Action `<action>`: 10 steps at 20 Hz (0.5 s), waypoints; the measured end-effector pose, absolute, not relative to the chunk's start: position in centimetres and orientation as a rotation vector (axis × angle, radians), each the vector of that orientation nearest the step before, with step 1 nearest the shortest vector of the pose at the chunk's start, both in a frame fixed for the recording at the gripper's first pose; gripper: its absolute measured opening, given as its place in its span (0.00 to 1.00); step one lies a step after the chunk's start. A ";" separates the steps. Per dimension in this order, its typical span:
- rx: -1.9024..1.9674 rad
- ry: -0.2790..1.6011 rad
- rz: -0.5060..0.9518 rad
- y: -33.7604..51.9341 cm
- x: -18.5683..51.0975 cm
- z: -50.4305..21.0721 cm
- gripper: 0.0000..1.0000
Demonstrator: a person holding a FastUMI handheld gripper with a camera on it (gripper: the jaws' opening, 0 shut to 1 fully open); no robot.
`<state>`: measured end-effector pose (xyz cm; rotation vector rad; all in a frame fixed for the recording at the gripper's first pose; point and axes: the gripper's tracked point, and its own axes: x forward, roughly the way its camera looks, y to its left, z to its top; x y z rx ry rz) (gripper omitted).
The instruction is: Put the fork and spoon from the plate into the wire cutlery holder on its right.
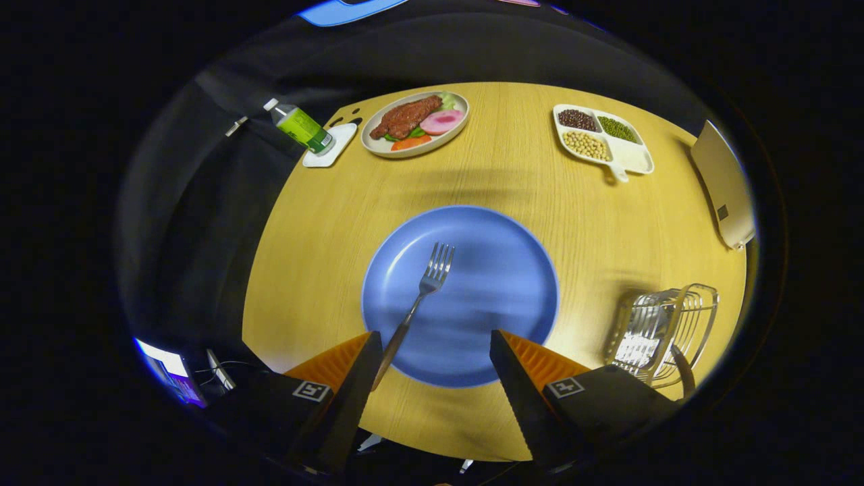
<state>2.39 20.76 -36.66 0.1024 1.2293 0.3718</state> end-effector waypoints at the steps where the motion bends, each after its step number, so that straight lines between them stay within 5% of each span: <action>1: 0.098 1.245 0.363 21.1 2.3 -37.5 1.00; 10: 0.088 1.326 0.282 22.4 2.2 -41.8 0.97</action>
